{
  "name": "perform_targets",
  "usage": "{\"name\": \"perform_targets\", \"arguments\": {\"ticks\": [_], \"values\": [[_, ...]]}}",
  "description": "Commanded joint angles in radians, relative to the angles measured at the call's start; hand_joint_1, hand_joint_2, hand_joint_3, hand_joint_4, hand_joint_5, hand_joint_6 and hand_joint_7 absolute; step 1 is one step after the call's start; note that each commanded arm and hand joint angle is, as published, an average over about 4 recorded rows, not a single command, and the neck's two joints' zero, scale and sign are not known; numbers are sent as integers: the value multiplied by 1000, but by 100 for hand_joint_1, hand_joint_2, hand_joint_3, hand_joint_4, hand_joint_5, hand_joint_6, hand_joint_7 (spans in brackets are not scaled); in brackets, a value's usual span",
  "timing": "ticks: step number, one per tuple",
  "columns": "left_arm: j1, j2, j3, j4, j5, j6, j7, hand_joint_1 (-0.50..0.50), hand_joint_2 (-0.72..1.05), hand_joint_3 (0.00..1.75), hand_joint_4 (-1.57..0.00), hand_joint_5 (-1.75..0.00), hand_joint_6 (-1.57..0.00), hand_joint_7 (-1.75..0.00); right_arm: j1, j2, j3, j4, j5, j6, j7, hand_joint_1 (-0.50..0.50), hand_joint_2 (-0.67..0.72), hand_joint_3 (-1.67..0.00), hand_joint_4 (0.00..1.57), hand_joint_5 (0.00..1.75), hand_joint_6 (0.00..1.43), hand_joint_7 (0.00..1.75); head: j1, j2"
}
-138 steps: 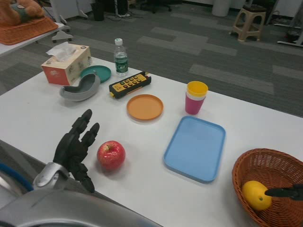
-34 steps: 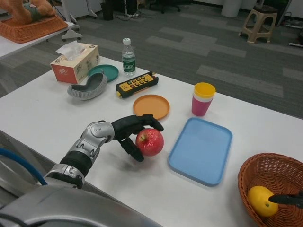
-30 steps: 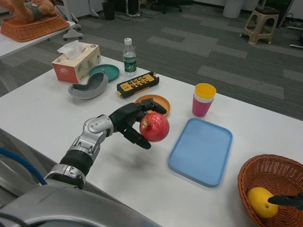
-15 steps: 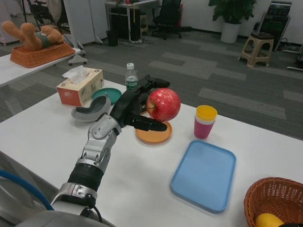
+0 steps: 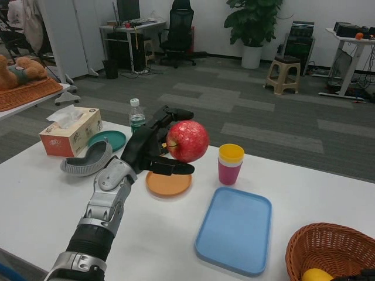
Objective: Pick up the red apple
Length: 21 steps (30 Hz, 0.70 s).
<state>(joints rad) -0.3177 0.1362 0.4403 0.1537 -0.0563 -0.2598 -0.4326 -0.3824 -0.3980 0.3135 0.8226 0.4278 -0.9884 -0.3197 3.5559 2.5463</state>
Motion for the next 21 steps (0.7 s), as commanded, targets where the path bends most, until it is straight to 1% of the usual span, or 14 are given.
{"name": "perform_targets", "arguments": {"ticks": [1,4,5,7,8,10,12,14,16,18,21], "values": [[-21,14,-3,2,-2,8,10,48,105,17,-131,-133,-63,-126,-17,4,6,-3,5,-3,-2,-17,72,0,0,0,0,0,-20,-3],[-21,14,-3,3,-2,8,11,48,105,17,-131,-133,-63,-126,-19,4,6,-1,5,-3,-2,-17,72,0,0,0,0,0,-47,-5],[-21,14,-4,3,-2,8,11,48,105,20,-131,-133,-63,-126,-20,5,6,0,5,-3,-2,-17,72,0,0,0,0,0,-75,-7],[-21,14,-5,4,-3,8,11,48,105,22,-131,-133,-63,-126,-22,6,6,1,5,-3,-2,-17,72,0,0,0,0,0,-136,-12],[-21,14,-6,5,-4,8,11,48,105,22,-131,-133,-63,-126,-24,8,6,2,5,-3,-2,-17,72,0,0,0,0,0,-188,-14],[-21,14,-7,8,-6,8,12,48,105,17,-131,-133,-65,-126,-28,8,7,3,5,-3,-2,-17,72,0,0,0,0,0,-269,-18],[-20,14,-10,11,-8,9,13,48,105,17,-131,-133,-65,-126,-30,9,7,2,5,-3,-2,-17,72,0,0,0,0,0,-360,-22],[-18,15,-16,17,-13,9,15,48,105,17,-131,-133,-65,-126,-34,10,7,1,4,-3,-2,-17,72,0,0,0,0,0,-413,-22],[-17,15,-22,22,-19,8,17,48,105,17,-131,-133,-66,-126,-37,11,7,1,4,-3,-2,-17,72,0,0,0,0,0,-430,-23],[-17,16,-25,27,-22,8,19,48,105,22,-133,-133,-67,-126,-38,13,9,1,4,-3,-2,-17,72,0,0,0,0,0,-438,-28],[-17,18,-30,35,-25,8,20,48,105,20,-135,-133,-68,-126,-38,18,11,-3,3,-3,-2,-17,72,0,0,0,0,0,-441,-34]]}}
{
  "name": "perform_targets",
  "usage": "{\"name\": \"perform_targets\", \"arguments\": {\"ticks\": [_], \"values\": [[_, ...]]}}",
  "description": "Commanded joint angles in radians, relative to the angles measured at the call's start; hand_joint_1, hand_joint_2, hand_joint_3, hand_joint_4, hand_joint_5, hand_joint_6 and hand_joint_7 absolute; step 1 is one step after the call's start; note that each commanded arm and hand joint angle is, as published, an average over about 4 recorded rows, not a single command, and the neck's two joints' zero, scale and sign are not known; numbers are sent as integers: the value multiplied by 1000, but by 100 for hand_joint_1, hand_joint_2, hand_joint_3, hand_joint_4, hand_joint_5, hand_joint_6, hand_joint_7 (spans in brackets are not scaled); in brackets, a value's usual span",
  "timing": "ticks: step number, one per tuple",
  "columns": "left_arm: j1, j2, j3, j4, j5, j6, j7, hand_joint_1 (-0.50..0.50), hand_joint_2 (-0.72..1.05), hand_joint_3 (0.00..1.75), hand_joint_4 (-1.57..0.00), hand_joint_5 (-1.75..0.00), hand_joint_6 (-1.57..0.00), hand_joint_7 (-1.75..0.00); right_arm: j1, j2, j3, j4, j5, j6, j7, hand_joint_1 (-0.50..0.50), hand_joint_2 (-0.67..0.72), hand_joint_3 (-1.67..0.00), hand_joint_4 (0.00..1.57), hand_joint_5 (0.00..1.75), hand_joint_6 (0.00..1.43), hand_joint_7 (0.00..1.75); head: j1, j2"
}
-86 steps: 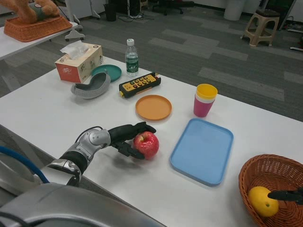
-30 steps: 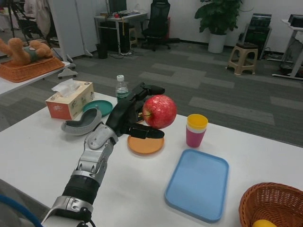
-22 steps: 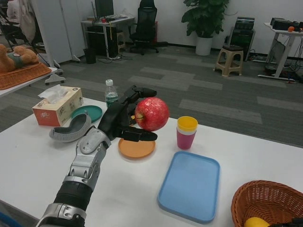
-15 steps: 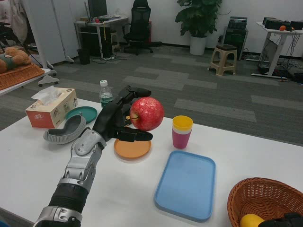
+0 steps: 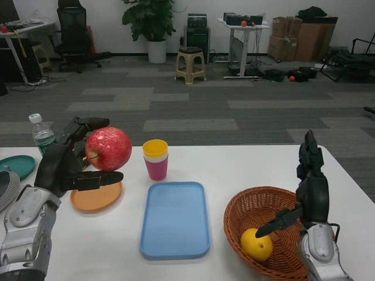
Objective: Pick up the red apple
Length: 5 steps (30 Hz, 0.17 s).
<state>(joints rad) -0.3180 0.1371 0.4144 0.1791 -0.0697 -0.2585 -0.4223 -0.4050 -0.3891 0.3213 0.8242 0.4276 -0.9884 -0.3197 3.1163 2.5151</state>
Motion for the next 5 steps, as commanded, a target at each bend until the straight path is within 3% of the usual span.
{"name": "perform_targets", "arguments": {"ticks": [1,5], "values": [[-17,18,-6,11,-12,7,10,48,105,17,-135,-133,-69,-126,-15,9,3,-6,3,-3,-2,-17,72,0,0,0,0,0,-2,-6],[-18,19,-8,15,-17,7,12,48,105,17,-135,-133,-71,-126,-15,12,2,-7,3,-3,-1,-17,72,0,0,0,0,0,2,-9]]}}
